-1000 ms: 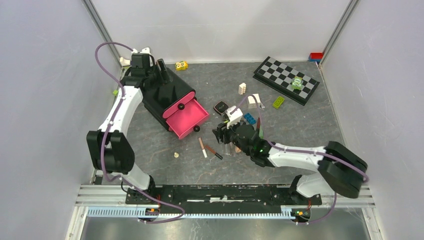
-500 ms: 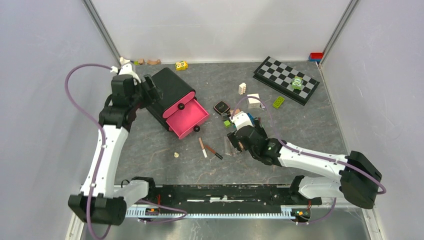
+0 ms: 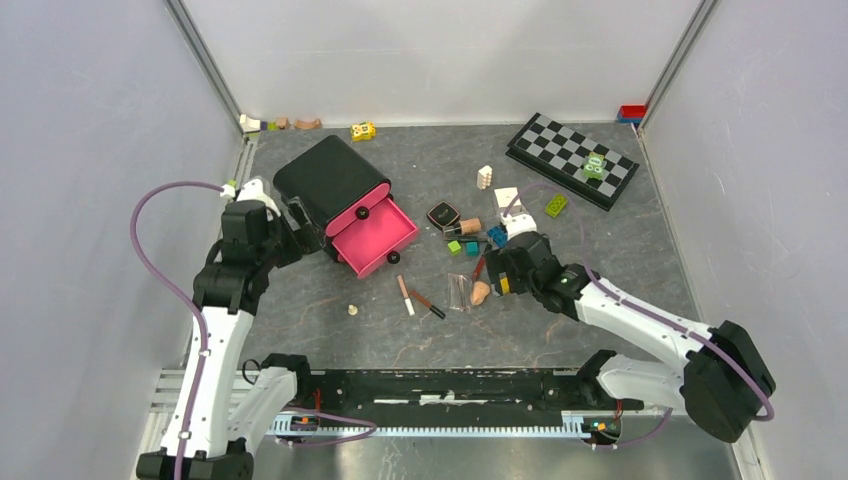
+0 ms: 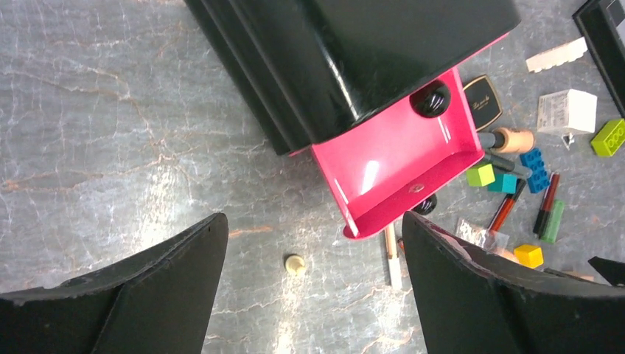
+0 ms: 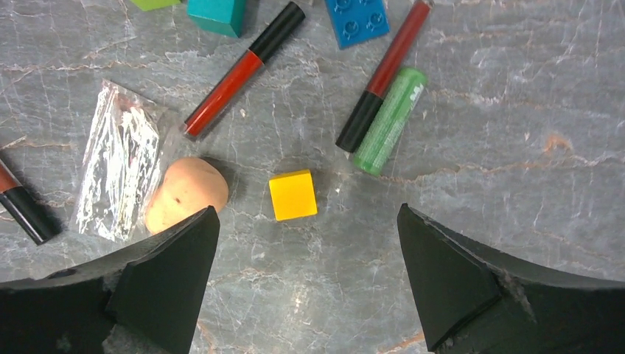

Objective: Organize the makeup
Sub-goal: Pick up the makeup from the center of the board.

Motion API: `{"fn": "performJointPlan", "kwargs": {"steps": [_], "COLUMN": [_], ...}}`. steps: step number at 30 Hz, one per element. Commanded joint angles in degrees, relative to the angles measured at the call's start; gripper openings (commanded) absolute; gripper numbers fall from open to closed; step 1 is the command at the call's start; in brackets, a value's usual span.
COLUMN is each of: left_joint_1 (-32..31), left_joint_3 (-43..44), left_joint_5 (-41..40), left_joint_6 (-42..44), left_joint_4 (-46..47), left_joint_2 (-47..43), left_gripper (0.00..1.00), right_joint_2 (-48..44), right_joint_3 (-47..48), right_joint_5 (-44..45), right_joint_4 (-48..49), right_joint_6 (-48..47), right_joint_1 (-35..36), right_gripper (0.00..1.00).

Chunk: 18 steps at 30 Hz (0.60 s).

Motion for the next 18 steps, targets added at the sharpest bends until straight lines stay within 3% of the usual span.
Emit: {"fn": "performJointPlan", "kwargs": {"steps": [1, 18], "left_joint_1": [-0.23, -1.38], "left_joint_3": [-3.01, -7.06], "left_joint_5": [-0.18, 4.63], "left_joint_6": [1.67, 1.86], "left_joint_4": [-1.31, 3.54], "left_joint_2": [-3.75, -5.86], "left_gripper": [0.94, 0.95], "right_joint_2": [-4.50, -9.74], "right_joint_3": [-2.19, -1.44], "right_joint_5": [-3.93, 3.49], "right_joint_4": [1.80, -2.89], "right_joint_6": [2.82, 4.91], "right_joint_1": [-2.40, -5.39], "right_gripper": [0.98, 0.98]}}
